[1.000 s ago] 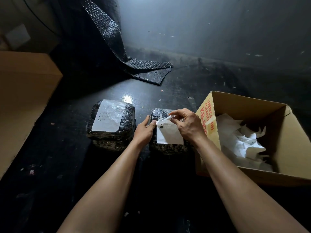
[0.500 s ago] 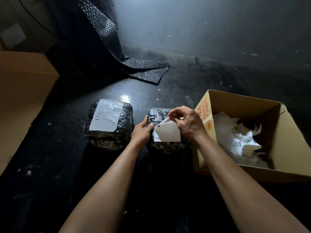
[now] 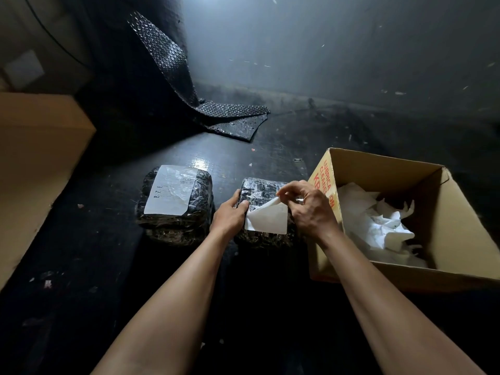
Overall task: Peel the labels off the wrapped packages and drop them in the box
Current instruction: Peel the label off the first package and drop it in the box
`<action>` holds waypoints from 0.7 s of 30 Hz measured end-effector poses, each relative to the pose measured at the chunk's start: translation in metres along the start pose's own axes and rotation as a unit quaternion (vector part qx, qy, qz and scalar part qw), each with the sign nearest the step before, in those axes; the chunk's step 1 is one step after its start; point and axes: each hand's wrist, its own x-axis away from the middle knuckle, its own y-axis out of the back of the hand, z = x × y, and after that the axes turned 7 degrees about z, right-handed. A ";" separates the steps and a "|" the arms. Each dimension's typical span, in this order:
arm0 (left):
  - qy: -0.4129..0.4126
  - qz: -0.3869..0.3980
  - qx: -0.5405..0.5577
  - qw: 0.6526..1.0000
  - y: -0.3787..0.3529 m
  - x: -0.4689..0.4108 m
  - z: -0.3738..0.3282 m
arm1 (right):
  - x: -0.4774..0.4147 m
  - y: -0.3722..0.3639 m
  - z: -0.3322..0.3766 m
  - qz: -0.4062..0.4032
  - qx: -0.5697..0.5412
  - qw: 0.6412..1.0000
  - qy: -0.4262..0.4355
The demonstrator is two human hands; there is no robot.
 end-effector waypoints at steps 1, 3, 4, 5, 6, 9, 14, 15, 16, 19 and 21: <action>0.001 0.005 0.002 1.000 0.000 0.001 0.000 | -0.001 0.000 -0.001 -0.003 0.004 1.000 -0.001; -0.002 0.023 0.015 1.000 0.002 0.004 0.003 | -0.004 -0.001 -0.003 -0.002 0.007 1.000 -0.002; -0.004 0.033 0.020 0.999 0.003 0.005 0.004 | -0.005 -0.002 -0.003 -0.005 0.006 1.000 -0.003; -0.003 0.043 0.026 0.999 0.005 0.006 0.006 | -0.007 -0.002 -0.002 -0.008 0.006 1.000 -0.002; -0.001 0.051 0.031 0.998 0.005 0.006 0.008 | -0.008 -0.002 0.000 -0.008 0.006 1.000 -0.002; 0.003 0.060 0.048 0.997 0.006 0.007 0.011 | -0.012 -0.005 0.002 -0.002 0.006 1.000 -0.005; 0.017 0.036 0.092 0.995 0.004 0.010 0.009 | -0.020 -0.005 0.009 0.013 0.040 0.999 -0.009; 0.021 0.028 0.092 0.995 0.003 0.010 0.008 | -0.022 -0.004 0.010 0.014 0.045 0.999 -0.009; 0.022 0.017 0.086 0.996 0.003 0.010 0.006 | -0.023 -0.003 0.011 0.014 0.046 0.999 -0.010; 0.028 -0.010 0.053 0.998 0.006 0.010 -0.004 | -0.023 -0.001 0.011 0.019 0.034 0.999 -0.011; 0.033 -0.015 0.036 0.999 0.007 0.006 -0.005 | -0.022 -0.001 0.009 0.020 0.022 1.000 -0.009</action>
